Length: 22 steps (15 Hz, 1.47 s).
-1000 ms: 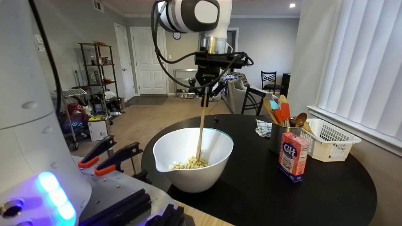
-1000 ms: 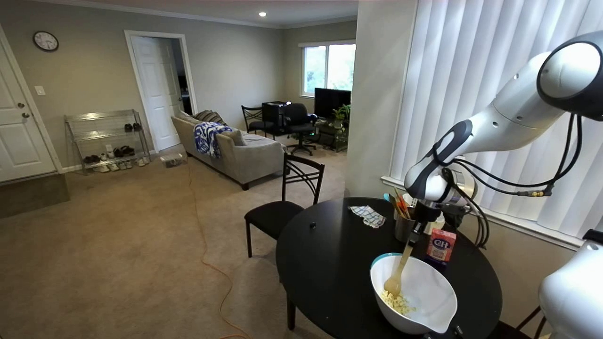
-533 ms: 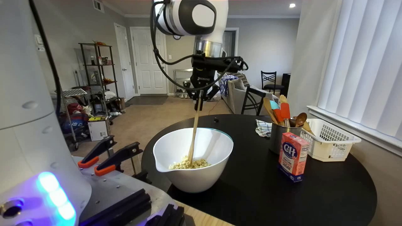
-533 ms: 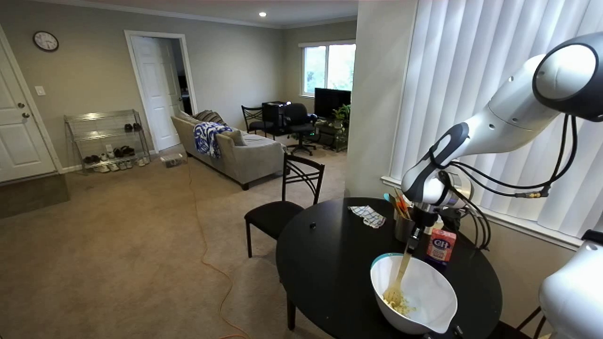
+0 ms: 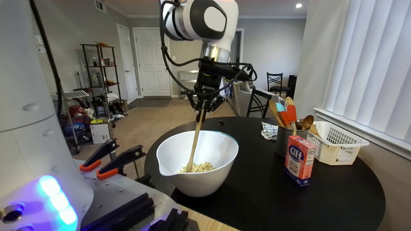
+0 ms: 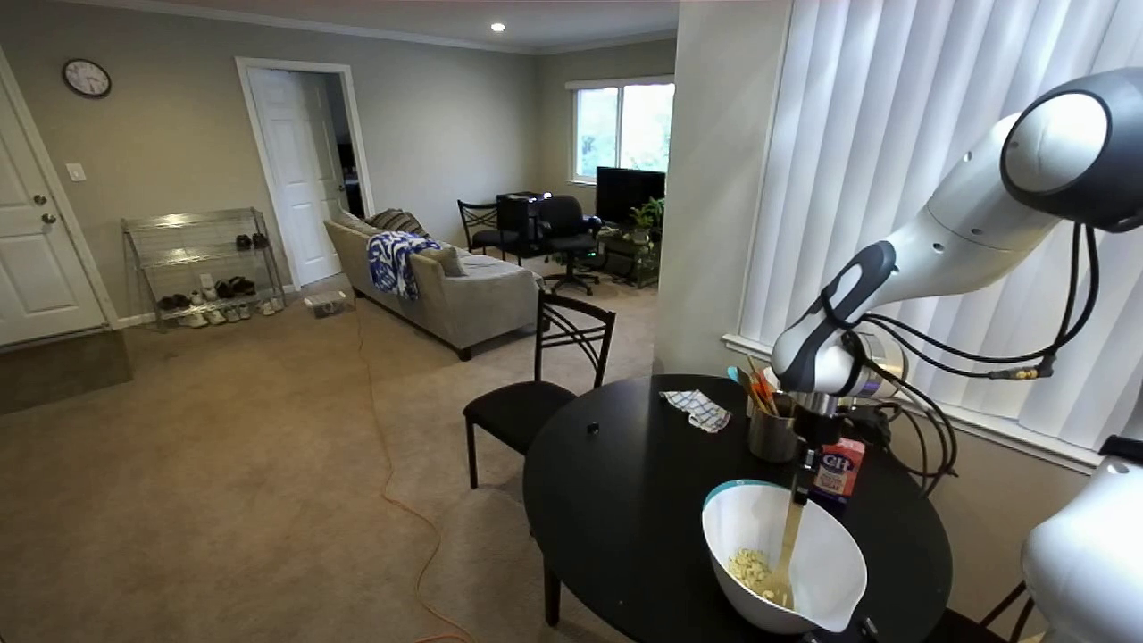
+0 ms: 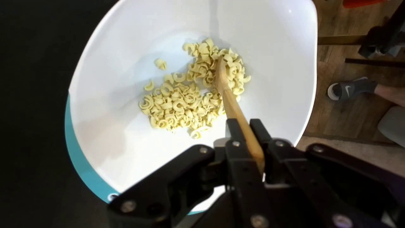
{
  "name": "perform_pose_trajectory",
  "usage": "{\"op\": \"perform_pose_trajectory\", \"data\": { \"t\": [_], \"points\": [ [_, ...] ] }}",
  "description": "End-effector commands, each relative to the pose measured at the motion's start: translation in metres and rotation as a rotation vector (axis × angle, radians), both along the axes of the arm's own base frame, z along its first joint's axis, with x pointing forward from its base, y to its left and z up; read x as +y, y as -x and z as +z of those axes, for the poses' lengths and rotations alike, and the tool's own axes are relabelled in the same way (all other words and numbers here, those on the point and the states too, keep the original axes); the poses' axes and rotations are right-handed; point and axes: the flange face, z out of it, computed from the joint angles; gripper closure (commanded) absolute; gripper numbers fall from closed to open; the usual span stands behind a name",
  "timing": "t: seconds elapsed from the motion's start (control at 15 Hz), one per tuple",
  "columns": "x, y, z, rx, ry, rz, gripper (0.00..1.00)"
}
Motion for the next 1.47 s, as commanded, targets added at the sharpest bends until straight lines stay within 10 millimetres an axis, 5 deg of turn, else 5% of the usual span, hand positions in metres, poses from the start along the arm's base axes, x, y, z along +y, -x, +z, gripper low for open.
{"op": "perform_pose_trajectory", "data": {
  "t": [0.0, 0.73, 1.4],
  "points": [
    [-0.014, 0.006, -0.005, 0.025, 0.026, 0.001, 0.95],
    [-0.05, -0.003, 0.005, -0.168, 0.103, -0.108, 0.95],
    [-0.017, -0.016, 0.013, -0.209, 0.027, -0.119, 0.94]
  ]
}}
